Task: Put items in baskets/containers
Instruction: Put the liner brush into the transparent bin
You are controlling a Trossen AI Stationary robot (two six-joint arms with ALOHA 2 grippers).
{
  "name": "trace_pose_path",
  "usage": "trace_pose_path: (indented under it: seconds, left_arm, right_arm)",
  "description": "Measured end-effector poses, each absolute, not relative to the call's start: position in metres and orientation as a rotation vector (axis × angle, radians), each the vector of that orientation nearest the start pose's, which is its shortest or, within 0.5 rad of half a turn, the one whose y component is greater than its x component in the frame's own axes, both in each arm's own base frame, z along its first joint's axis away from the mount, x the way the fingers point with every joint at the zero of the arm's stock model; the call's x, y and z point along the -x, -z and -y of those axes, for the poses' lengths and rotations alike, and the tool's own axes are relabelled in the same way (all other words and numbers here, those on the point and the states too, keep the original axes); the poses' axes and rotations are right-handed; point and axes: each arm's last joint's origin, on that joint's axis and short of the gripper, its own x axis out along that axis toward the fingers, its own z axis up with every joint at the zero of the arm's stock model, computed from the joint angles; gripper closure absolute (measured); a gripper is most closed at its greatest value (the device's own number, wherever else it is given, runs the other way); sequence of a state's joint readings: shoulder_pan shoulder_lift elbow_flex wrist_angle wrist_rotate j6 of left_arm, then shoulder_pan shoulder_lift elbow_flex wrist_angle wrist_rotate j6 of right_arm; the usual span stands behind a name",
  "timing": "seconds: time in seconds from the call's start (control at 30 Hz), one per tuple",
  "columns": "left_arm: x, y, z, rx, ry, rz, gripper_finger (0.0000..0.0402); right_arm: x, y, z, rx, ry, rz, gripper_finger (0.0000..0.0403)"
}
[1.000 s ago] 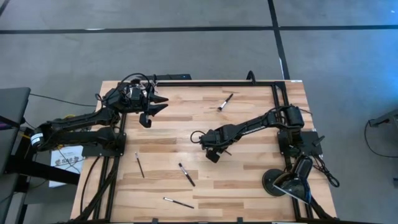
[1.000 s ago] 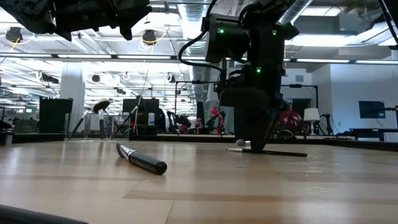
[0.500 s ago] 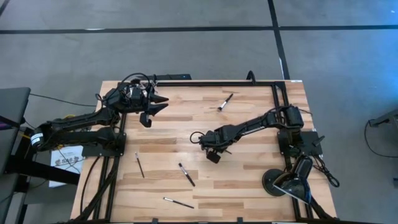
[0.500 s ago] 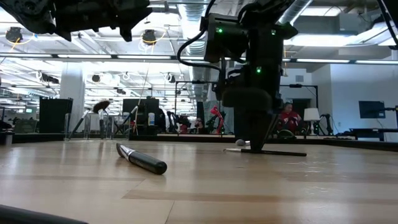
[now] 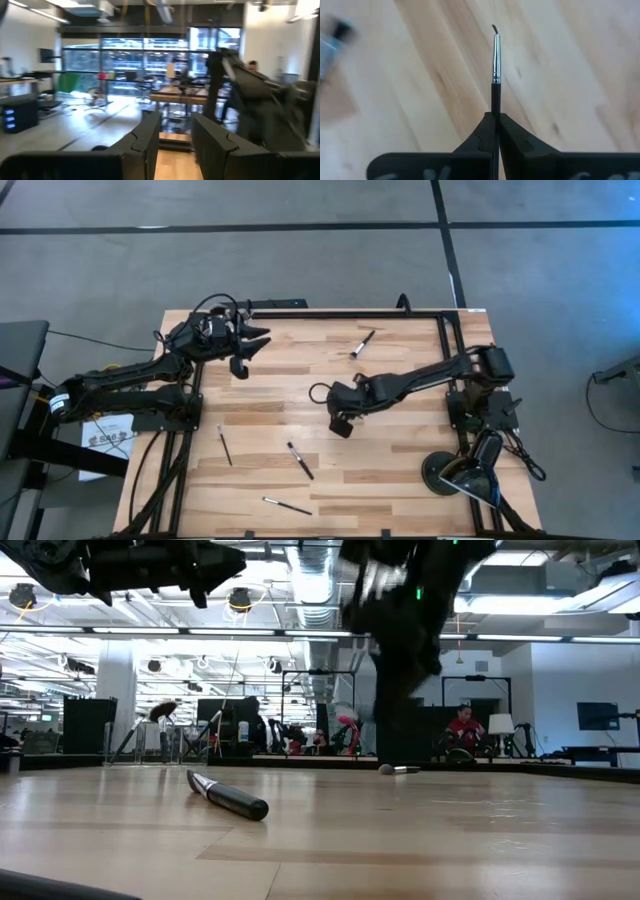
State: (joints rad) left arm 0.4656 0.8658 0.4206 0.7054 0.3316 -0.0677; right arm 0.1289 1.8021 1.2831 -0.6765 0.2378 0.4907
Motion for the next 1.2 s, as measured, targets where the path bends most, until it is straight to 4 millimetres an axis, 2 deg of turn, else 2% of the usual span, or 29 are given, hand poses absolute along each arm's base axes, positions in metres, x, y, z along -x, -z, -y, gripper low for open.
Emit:
trace_pose_path:
  seconds: [0.27,0.6,0.9,1.07,1.2]
  left_arm:
    - [-0.172,-0.276,-0.067,-0.073,0.182,0.214,0.0281]
    - [-0.173,-0.273,-0.067,-0.045,0.255,0.177,0.0258]
    - [-0.183,-0.269,-0.059,-0.062,0.391,0.186,0.0254]
    - [-0.200,-0.275,-0.046,-0.078,0.473,0.279,0.0245]
    - [-0.220,-0.277,-0.034,-0.077,0.406,0.331,0.0242]
  right_arm:
    - [-0.344,-0.257,-0.038,-0.142,0.352,-0.883,0.0402]
    - [-0.325,-0.295,-0.057,-0.060,0.322,-0.728,0.0402]
    - [-0.305,-0.349,-0.069,0.002,0.239,-0.430,0.0402]
    - [-0.309,-0.363,-0.073,0.022,0.157,-0.309,0.0402]
    - [-0.318,-0.362,-0.074,0.029,0.119,-0.261,0.0402]
